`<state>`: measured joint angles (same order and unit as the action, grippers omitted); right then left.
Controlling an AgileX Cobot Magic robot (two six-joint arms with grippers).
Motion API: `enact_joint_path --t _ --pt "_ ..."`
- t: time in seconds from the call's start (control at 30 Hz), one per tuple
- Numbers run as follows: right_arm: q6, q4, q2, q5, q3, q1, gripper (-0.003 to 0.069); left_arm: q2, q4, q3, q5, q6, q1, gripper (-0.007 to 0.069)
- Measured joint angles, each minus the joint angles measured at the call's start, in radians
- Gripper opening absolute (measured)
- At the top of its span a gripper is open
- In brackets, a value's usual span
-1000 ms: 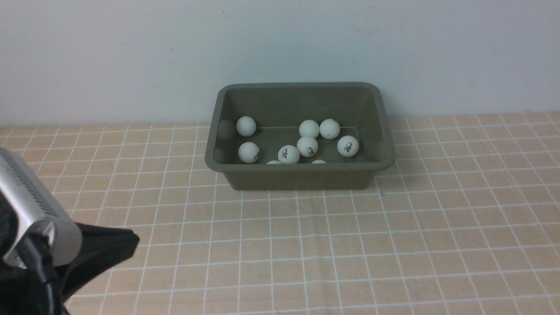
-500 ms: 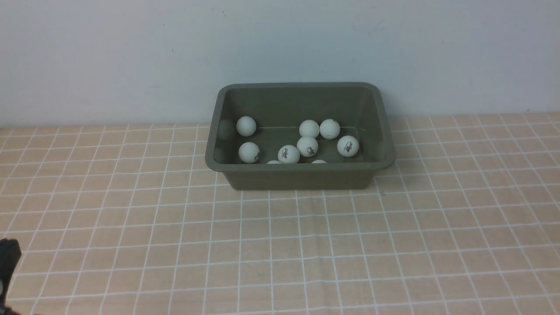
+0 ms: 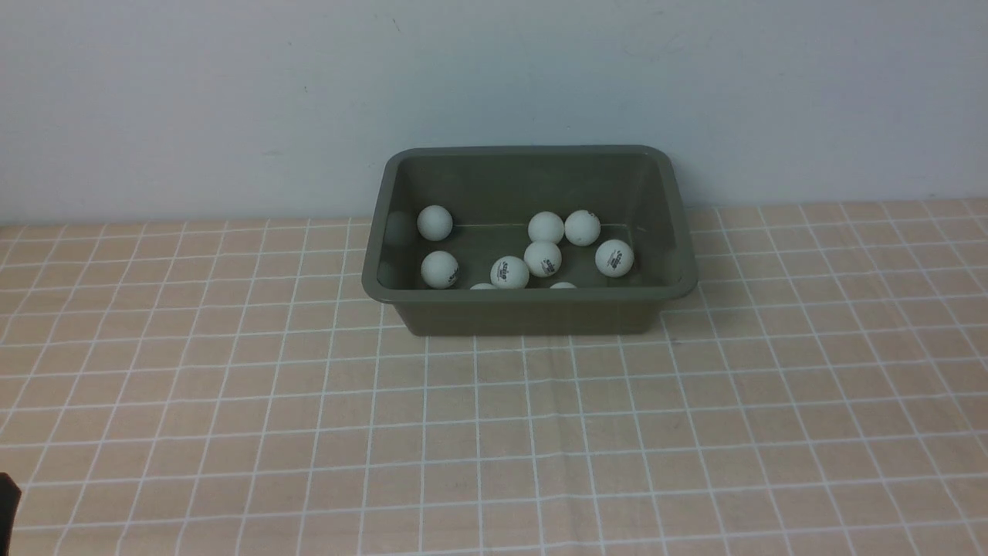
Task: Put the table tennis balls into the box on the light coffee tablecloth.
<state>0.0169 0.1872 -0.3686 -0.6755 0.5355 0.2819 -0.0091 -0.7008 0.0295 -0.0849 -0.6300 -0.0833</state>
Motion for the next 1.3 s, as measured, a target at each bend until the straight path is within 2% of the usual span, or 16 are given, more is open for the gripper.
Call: enact_joint_path --t 0.17,0.3,0.37,0.43,0.53,1.3 --pt "0.000 0.000 0.000 -0.002 0.000 0.000 -0.0018 0.000 0.050 0.000 -0.001 0.048 0.000 -0.0069" --pt "0.000 0.000 0.000 -0.003 0.000 0.000 -0.0018 0.000 0.256 0.000 -0.088 0.224 0.000 -0.0069" --pt "0.000 0.000 0.000 -0.003 0.000 0.000 -0.0018 0.000 0.380 0.000 -0.146 0.382 0.000 -0.0069" --pt "0.000 0.000 0.000 -0.003 0.000 0.000 -0.0018 0.000 0.469 0.000 -0.189 0.477 0.000 -0.0069" --pt "0.000 0.000 0.000 -0.003 0.000 0.000 -0.0018 0.000 0.545 0.000 -0.268 0.551 0.000 -0.0069" --pt "-0.007 0.005 0.000 -0.003 0.000 0.000 -0.0018 0.000 0.575 -0.002 -0.299 0.583 0.000 -0.0069"
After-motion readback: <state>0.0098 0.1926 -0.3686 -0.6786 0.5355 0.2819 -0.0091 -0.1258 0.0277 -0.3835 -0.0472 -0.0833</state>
